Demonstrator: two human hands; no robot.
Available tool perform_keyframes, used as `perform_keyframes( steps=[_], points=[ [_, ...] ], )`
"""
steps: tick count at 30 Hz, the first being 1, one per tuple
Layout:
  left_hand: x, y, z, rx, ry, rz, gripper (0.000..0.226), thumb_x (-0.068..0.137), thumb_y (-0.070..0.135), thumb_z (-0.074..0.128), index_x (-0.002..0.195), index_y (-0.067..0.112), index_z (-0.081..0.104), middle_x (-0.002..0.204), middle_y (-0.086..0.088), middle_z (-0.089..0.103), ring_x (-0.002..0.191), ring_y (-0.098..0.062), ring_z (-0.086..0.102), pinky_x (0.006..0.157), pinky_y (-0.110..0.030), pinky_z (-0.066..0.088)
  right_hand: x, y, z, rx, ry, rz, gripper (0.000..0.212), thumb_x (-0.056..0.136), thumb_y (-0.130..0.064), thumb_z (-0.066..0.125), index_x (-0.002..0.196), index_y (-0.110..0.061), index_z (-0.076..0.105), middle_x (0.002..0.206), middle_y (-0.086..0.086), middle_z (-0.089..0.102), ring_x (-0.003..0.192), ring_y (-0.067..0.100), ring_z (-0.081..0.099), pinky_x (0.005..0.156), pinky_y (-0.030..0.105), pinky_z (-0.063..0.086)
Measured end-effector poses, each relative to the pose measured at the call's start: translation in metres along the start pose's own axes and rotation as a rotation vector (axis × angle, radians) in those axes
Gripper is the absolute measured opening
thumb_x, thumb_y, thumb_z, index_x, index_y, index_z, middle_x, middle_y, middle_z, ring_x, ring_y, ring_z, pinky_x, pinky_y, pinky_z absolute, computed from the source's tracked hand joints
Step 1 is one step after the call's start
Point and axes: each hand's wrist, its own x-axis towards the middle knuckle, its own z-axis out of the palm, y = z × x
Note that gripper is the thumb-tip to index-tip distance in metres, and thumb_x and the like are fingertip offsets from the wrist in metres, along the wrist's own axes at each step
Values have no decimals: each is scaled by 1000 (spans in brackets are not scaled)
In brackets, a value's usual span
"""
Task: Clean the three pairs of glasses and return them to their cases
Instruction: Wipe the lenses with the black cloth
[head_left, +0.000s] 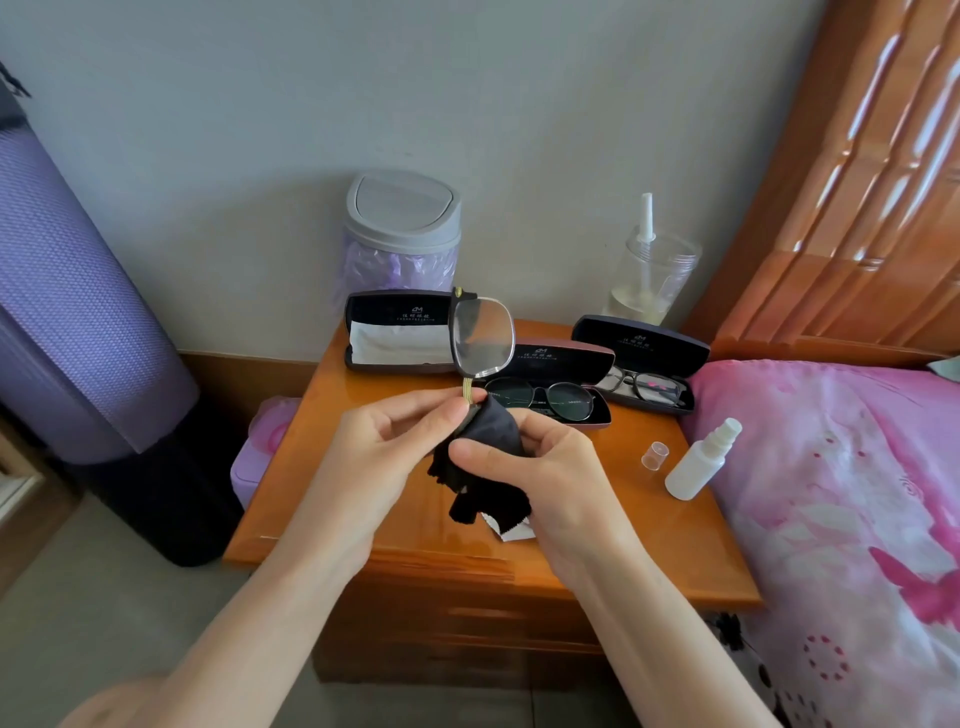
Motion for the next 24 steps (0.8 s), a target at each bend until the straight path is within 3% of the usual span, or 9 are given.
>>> perform_keyframes(
  steps=[7, 12, 15, 18, 21, 24],
  points=[
    [1, 0, 4, -60, 72, 17, 21, 70, 29, 65, 90, 30, 72, 87, 15, 75, 89, 3, 68, 66, -9, 51, 3, 2, 3, -74, 91, -23, 40, 60, -35, 76, 93, -14, 72, 86, 4, 75, 82, 14, 71, 68, 17, 55],
    [-1, -1, 7, -108, 125, 72, 19, 69, 23, 67, 87, 26, 72, 85, 11, 76, 87, -1, 70, 69, -10, 52, 1, -1, 3, -158, 44, -45, 12, 76, -23, 76, 83, -19, 67, 68, -7, 67, 58, -5, 62, 49, 6, 42],
    [-2, 1, 7, -175, 152, 82, 21, 68, 20, 68, 88, 21, 73, 86, 6, 76, 88, -5, 71, 69, -11, 52, -1, -5, 0, -154, -2, -64, 15, 75, -27, 74, 85, -19, 68, 73, -4, 70, 67, -1, 66, 56, 8, 47],
    [0, 1, 7, -240, 196, 82, 22, 66, 17, 70, 88, 20, 73, 83, 6, 76, 85, -5, 71, 66, -11, 52, -4, -8, -2, -118, -66, -56, 33, 74, -39, 66, 96, -15, 71, 84, 1, 74, 78, 2, 68, 65, 7, 48],
    [0, -1, 8, -269, 204, 71, 21, 67, 15, 70, 87, 19, 73, 83, 3, 76, 85, -8, 72, 65, -12, 52, -4, -4, -2, -101, -72, -74, 25, 87, -26, 63, 103, -9, 70, 84, 2, 72, 78, 4, 68, 65, 9, 47],
    [-1, -3, 9, -248, 180, 63, 24, 64, 21, 71, 88, 19, 73, 85, 0, 76, 86, -11, 72, 67, -15, 53, -3, -2, -1, -85, -20, -85, 17, 85, -19, 67, 97, -8, 71, 79, 2, 72, 72, 5, 68, 62, 11, 48]
  ],
)
